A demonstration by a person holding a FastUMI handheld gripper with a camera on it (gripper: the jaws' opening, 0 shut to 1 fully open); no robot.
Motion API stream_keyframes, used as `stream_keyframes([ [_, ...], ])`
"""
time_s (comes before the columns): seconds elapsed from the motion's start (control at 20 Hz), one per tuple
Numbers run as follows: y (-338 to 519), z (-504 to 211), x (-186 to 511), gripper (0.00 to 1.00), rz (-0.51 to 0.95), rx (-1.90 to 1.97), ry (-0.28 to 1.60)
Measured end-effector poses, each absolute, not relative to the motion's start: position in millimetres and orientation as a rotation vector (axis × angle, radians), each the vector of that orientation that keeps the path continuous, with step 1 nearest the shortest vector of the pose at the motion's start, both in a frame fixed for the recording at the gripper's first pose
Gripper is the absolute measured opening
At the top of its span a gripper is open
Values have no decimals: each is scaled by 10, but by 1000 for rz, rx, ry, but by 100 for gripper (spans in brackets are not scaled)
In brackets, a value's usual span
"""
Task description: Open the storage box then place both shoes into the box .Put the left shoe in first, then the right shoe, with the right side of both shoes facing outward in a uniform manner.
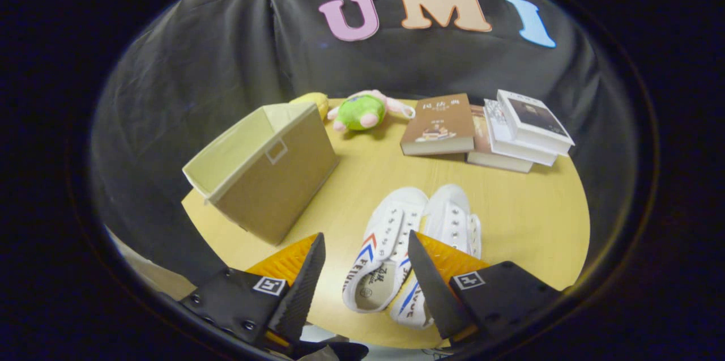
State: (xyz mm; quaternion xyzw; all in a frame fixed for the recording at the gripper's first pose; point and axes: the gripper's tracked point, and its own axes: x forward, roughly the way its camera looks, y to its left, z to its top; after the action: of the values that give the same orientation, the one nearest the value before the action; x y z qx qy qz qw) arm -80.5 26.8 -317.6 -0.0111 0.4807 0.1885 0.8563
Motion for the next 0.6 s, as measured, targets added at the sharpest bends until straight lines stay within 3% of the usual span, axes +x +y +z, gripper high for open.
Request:
stream_keyframes([
  [0.2, 187, -3538, -980, 91, 397, -67, 1111],
  [0.6, 5, -3780, -970, 52, 282, -201, 1189],
])
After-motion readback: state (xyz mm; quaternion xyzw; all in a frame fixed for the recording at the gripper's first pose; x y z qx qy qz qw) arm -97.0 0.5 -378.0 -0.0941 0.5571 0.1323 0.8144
